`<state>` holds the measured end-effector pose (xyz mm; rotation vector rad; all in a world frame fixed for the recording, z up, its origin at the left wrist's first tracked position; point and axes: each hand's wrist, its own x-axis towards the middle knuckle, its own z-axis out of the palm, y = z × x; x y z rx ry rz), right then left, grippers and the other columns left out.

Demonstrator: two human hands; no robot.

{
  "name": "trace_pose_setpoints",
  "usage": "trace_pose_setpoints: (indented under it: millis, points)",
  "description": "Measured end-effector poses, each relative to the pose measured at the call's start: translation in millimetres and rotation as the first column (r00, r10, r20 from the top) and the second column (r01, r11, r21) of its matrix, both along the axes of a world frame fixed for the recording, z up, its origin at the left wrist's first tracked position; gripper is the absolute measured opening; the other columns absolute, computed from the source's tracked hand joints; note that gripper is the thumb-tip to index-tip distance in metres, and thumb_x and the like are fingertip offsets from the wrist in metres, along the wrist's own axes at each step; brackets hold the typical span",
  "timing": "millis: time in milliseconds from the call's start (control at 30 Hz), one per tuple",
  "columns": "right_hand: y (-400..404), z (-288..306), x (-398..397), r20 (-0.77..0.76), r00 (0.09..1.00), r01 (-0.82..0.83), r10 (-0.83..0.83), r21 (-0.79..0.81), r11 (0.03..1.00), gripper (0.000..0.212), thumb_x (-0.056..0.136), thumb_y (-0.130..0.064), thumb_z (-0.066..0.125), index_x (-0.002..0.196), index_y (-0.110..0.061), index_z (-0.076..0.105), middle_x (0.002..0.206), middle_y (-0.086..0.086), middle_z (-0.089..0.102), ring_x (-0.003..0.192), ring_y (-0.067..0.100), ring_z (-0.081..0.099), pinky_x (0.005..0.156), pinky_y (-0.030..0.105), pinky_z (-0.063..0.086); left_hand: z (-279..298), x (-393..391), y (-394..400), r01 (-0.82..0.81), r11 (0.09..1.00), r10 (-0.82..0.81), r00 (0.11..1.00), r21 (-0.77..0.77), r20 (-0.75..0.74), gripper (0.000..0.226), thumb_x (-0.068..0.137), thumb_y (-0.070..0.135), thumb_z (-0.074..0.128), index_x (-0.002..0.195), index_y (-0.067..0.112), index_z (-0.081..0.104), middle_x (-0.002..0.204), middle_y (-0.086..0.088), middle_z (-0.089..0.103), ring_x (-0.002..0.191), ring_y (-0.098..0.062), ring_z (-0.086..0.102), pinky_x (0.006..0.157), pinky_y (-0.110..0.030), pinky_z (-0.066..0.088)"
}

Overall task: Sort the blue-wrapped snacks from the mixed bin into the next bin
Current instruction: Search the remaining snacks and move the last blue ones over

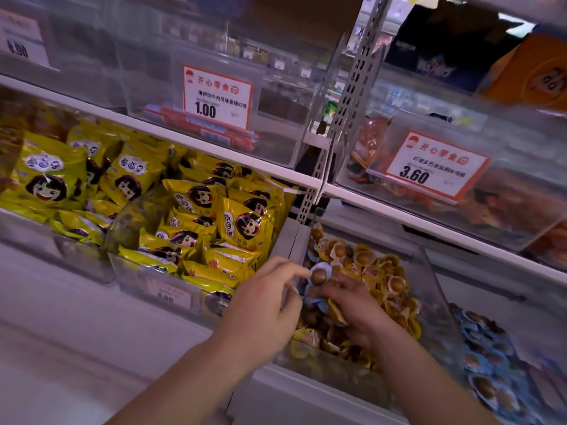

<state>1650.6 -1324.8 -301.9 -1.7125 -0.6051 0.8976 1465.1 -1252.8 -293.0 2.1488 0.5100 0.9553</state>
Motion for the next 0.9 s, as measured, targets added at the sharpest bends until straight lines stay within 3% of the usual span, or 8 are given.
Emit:
trace_pose_setpoints:
  millis: [167, 267, 367, 433, 500, 600, 700, 900]
  points:
    - [-29.5, 16.0, 13.7, -0.277, 0.959, 0.112, -0.053, 0.203, 0.973, 0.050, 0.063, -0.011, 0.079, 0.110, -0.003, 0.067, 0.088, 0.020, 0.069, 0.061, 0.021, 0.063, 0.039, 0.025, 0.041, 10.1, 24.0, -27.9, -0.005, 1.000, 0.008, 0.987, -0.018, 0.160, 0.032, 0.093, 0.029, 0.045, 0.120, 0.037, 0.059, 0.116, 0.026, 0.051, 0.108, 0.003, 0.056, 0.082, -0.015, 0.048]
    - [-44.8, 20.1, 25.2, -0.305, 0.952, 0.141, -0.040, 0.317, 0.938, 0.045, 0.070, -0.012, 0.076, 0.114, -0.002, 0.068, 0.100, 0.021, 0.074, 0.079, 0.029, 0.073, 0.055, 0.031, 0.057, 11.5, 54.4, -54.6, 0.128, 0.929, -0.079, 0.985, -0.348, 0.152, 0.043, 0.087, 0.056, 0.044, 0.129, 0.050, 0.047, 0.126, 0.031, 0.049, 0.118, 0.008, 0.052, 0.094, -0.019, 0.049]
    - [-49.5, 13.4, 30.6, -0.259, 0.959, 0.208, -0.114, 0.370, 0.905, 0.050, 0.071, -0.016, 0.076, 0.118, -0.004, 0.067, 0.110, 0.022, 0.073, 0.102, 0.036, 0.071, 0.079, 0.041, 0.060, 9.7, 90.5, -61.1, 0.126, 0.583, -0.041, 0.991, -0.803, 0.125, 0.051, 0.086, 0.061, 0.054, 0.133, 0.043, 0.051, 0.134, 0.012, 0.059, 0.121, -0.008, 0.058, 0.106, -0.040, 0.047]
    - [-47.2, 5.2, 32.1, -0.278, 0.948, 0.261, -0.157, 0.392, 0.882, 0.040, 0.078, -0.011, 0.073, 0.117, -0.007, 0.068, 0.109, 0.021, 0.073, 0.102, 0.036, 0.071, 0.088, 0.047, 0.057, 6.6, 110.5, -55.9, 0.171, 0.299, -0.034, 0.985, -0.939, 0.169, 0.029, 0.095, 0.038, 0.061, 0.124, 0.033, 0.063, 0.120, -0.002, 0.071, 0.107, -0.021, 0.069, 0.090, -0.045, 0.057]
    - [-41.9, 1.6, 32.5, -0.344, 0.927, 0.285, -0.149, 0.385, 0.878, 0.030, 0.089, -0.002, 0.060, 0.118, -0.005, 0.068, 0.112, 0.021, 0.072, 0.107, 0.036, 0.069, 0.097, 0.049, 0.052, 6.5, 120.0, -47.4, 0.203, 0.170, -0.023, 0.979, -0.964, 0.202, 0.014, 0.095, 0.023, 0.064, 0.108, 0.027, 0.070, 0.101, -0.007, 0.077, 0.086, -0.024, 0.075, 0.067, -0.041, 0.060]
    - [-40.1, 1.1, 41.2, -0.476, 0.871, 0.325, -0.121, 0.374, 0.868, 0.033, 0.091, 0.000, 0.051, 0.120, 0.006, 0.063, 0.124, 0.028, 0.065, 0.121, 0.042, 0.059, 0.109, 0.053, 0.043, 5.4, 125.9, -33.3, 0.143, 0.169, -0.069, 0.989, -0.975, 0.133, 0.021, 0.095, 0.038, 0.062, 0.106, 0.023, 0.071, 0.095, -0.006, 0.078, 0.071, -0.020, 0.074, 0.054, -0.030, 0.055]
    - [-43.7, -0.6, 51.2, -0.579, 0.809, 0.365, -0.101, 0.360, 0.858, 0.037, 0.091, -0.001, 0.044, 0.122, 0.008, 0.061, 0.127, 0.029, 0.063, 0.125, 0.043, 0.055, 0.110, 0.050, 0.043, 4.2, 129.1, -24.8, 0.077, 0.197, -0.155, 0.987, -0.977, 0.047, 0.035, 0.094, 0.050, 0.055, 0.112, 0.024, 0.071, 0.096, -0.004, 0.077, 0.067, -0.016, 0.071, 0.055, -0.026, 0.051]
    - [-47.5, -2.6, 52.3, -0.397, 0.904, 0.318, -0.162, 0.367, 0.874, 0.029, 0.091, 0.003, 0.050, 0.113, 0.003, 0.069, 0.114, 0.024, 0.070, 0.111, 0.039, 0.066, 0.105, 0.055, 0.047, -1.3, 135.0, -26.9, 0.011, 0.380, -0.053, 0.999, -0.925, -0.009, 0.011, 0.094, 0.028, 0.063, 0.098, 0.027, 0.073, 0.108, -0.006, 0.074, 0.096, -0.028, 0.071, 0.076, -0.049, 0.059]
